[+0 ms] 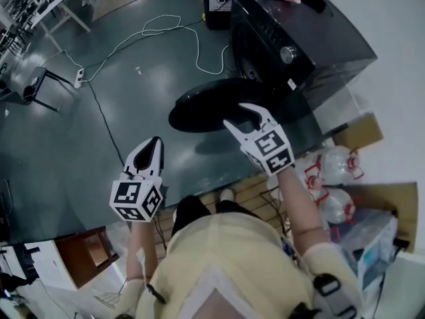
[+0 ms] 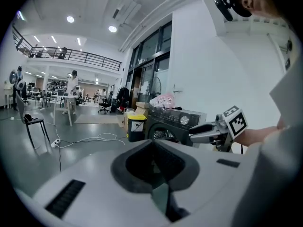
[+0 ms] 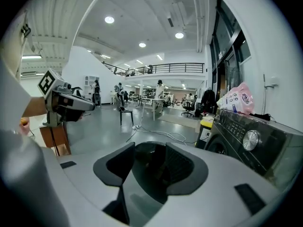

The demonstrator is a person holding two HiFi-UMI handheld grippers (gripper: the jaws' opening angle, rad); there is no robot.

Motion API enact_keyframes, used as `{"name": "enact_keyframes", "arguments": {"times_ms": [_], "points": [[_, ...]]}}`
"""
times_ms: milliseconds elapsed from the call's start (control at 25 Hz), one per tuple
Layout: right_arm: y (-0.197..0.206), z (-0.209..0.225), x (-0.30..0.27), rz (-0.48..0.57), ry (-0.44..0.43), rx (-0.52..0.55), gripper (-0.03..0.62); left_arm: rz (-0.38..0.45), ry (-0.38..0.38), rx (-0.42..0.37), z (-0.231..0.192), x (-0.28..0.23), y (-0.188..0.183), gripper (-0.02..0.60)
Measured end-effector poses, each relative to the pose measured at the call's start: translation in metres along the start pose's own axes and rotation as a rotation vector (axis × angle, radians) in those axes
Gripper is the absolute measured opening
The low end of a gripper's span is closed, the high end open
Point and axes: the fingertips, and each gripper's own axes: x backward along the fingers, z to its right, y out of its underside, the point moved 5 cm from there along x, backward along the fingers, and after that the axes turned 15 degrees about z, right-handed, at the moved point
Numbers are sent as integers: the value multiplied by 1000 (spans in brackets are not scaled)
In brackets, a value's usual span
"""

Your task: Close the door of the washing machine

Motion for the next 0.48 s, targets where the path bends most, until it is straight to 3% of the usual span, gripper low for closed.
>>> {"name": "enact_keyframes", "arguments": {"times_ms": [480], "points": [[19, 28, -25, -79, -44, 84, 184, -10, -2, 6, 10, -42, 3, 11]]}}
